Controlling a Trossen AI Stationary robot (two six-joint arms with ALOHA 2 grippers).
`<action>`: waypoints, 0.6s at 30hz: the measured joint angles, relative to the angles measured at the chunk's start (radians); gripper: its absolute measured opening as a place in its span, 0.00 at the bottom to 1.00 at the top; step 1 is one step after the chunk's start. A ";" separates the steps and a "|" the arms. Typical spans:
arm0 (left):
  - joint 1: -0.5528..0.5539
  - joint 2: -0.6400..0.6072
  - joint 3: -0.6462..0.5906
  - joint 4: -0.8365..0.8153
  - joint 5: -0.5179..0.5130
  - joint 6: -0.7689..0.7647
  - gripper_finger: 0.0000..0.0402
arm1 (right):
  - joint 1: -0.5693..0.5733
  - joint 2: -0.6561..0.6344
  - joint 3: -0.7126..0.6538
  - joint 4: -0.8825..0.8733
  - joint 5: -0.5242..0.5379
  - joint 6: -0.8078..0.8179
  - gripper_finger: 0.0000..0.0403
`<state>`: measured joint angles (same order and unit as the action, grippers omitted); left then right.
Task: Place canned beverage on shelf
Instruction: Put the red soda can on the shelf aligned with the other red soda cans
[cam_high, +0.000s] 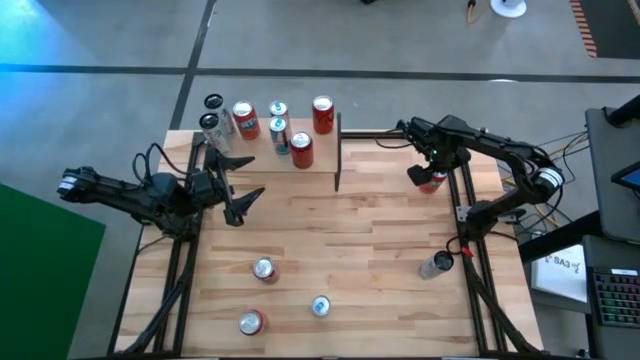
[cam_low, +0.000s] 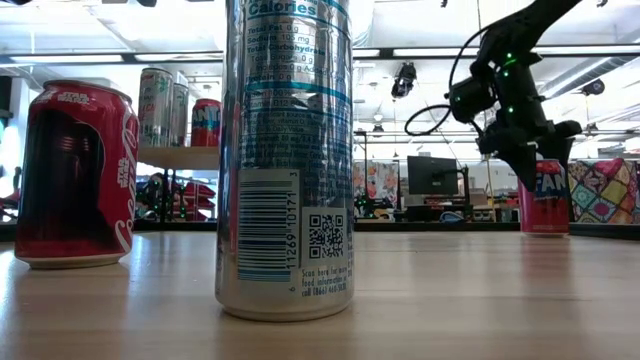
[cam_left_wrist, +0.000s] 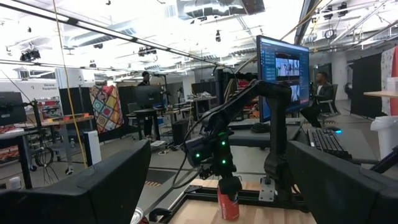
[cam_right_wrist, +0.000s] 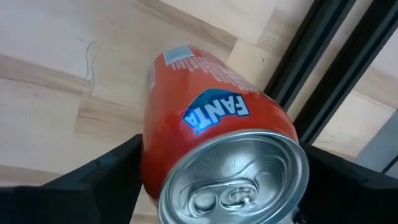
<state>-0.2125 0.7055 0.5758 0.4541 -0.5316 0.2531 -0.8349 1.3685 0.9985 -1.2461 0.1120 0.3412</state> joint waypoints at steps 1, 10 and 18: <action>0.000 0.000 0.000 0.000 0.000 0.000 0.89 | 0.000 -0.002 -0.003 0.002 0.000 0.003 0.81; 0.000 0.016 0.000 0.001 0.000 0.000 0.89 | 0.001 -0.002 0.009 0.023 0.014 0.011 0.73; 0.000 0.048 0.000 0.001 0.000 -0.002 0.89 | 0.003 -0.042 0.008 0.038 0.017 -0.002 0.73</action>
<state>-0.2127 0.7540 0.5758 0.4549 -0.5312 0.2508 -0.8320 1.3268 1.0069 -1.2078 0.1291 0.3397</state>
